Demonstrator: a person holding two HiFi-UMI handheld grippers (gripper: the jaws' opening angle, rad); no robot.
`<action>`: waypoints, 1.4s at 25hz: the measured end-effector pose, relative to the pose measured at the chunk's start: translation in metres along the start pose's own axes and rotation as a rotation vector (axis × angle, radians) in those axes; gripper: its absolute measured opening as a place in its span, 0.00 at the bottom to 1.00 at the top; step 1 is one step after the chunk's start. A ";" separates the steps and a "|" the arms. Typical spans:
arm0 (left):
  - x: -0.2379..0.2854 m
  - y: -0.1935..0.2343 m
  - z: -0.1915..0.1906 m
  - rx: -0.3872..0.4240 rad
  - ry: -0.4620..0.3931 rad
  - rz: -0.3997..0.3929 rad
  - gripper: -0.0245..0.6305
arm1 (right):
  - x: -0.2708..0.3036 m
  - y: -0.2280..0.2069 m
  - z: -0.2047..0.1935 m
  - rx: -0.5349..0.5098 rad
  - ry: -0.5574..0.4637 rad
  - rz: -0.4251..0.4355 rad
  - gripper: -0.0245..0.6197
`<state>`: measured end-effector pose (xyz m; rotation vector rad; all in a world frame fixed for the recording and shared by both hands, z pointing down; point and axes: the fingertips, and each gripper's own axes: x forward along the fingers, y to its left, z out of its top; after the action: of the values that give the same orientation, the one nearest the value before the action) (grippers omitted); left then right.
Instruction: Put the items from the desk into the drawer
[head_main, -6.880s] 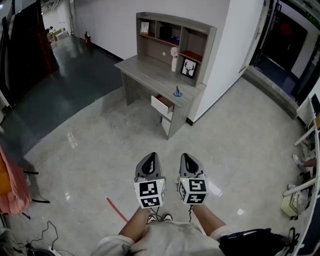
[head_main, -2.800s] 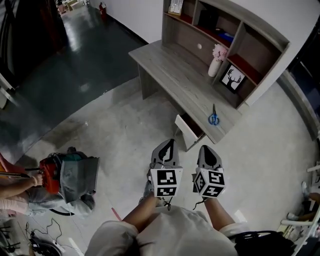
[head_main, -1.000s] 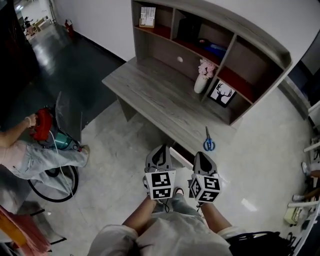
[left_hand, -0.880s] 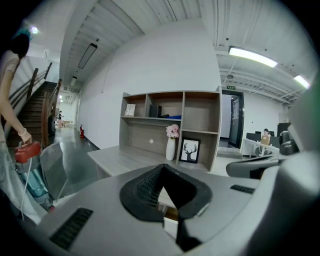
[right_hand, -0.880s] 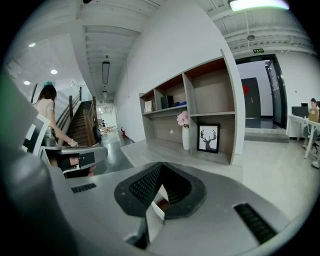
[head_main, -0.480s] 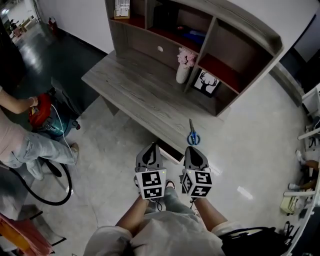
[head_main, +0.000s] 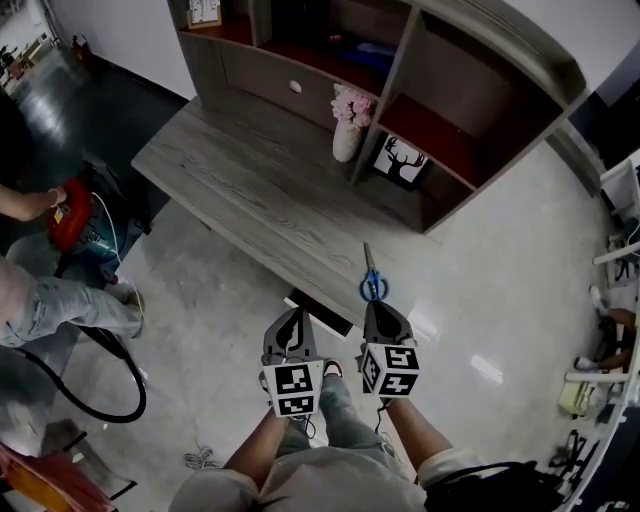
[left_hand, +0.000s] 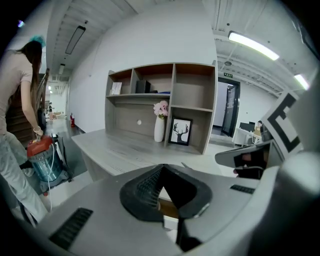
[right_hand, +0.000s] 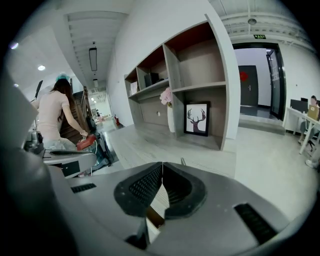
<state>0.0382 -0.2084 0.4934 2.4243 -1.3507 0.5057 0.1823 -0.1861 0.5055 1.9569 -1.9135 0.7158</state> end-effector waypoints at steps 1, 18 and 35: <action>0.005 -0.001 -0.005 -0.003 0.009 -0.001 0.03 | 0.005 -0.005 -0.004 0.000 0.009 -0.007 0.04; 0.070 -0.016 -0.062 -0.008 0.133 -0.024 0.03 | 0.066 -0.048 -0.053 0.067 0.115 -0.013 0.09; 0.083 -0.012 -0.085 -0.046 0.174 0.013 0.03 | 0.096 -0.066 -0.077 0.015 0.220 -0.026 0.20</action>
<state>0.0767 -0.2267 0.6046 2.2776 -1.2908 0.6652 0.2360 -0.2198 0.6300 1.8228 -1.7539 0.8997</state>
